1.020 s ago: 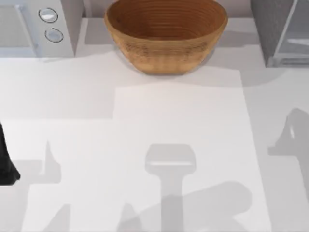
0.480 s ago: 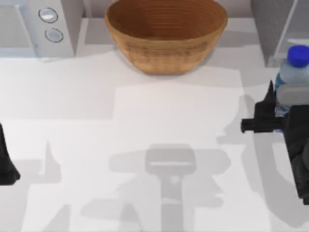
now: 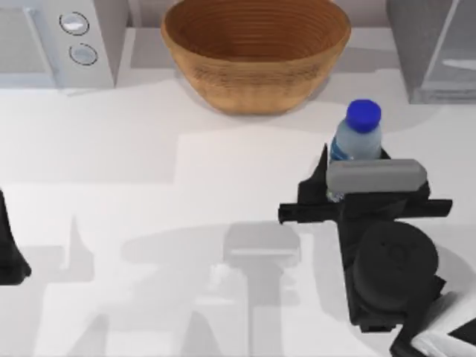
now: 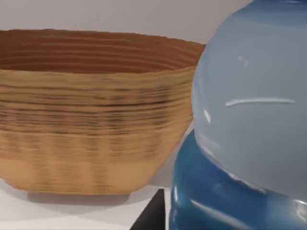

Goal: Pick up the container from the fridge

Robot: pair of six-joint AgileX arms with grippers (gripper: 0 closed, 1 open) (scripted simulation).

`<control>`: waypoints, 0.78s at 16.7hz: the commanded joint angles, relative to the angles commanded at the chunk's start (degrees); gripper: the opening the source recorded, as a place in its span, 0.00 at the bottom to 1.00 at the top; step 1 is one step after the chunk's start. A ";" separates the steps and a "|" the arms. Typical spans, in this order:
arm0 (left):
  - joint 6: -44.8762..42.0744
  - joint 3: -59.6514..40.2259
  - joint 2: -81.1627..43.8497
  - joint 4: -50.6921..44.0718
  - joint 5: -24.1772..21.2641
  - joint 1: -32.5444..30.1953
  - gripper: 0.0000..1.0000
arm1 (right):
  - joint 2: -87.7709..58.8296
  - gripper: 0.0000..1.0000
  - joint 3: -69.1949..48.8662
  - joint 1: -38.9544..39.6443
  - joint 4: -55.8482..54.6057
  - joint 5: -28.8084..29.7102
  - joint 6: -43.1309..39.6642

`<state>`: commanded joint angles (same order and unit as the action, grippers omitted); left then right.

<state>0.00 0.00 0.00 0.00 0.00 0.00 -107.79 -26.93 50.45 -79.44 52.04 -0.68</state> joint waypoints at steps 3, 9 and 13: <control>0.00 0.00 0.00 0.00 0.00 0.00 1.00 | -1.70 0.00 -1.26 1.13 -1.62 0.83 0.28; 0.00 0.00 0.00 0.00 0.00 0.00 1.00 | -2.46 0.00 -1.53 0.39 -1.67 0.30 0.18; 0.00 0.00 0.00 0.00 0.00 0.00 1.00 | -9.00 0.00 -5.48 -3.22 -3.52 -3.00 -0.14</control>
<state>0.00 0.00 0.00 0.00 0.00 0.00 -116.79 -32.41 47.23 -82.96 49.04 -0.82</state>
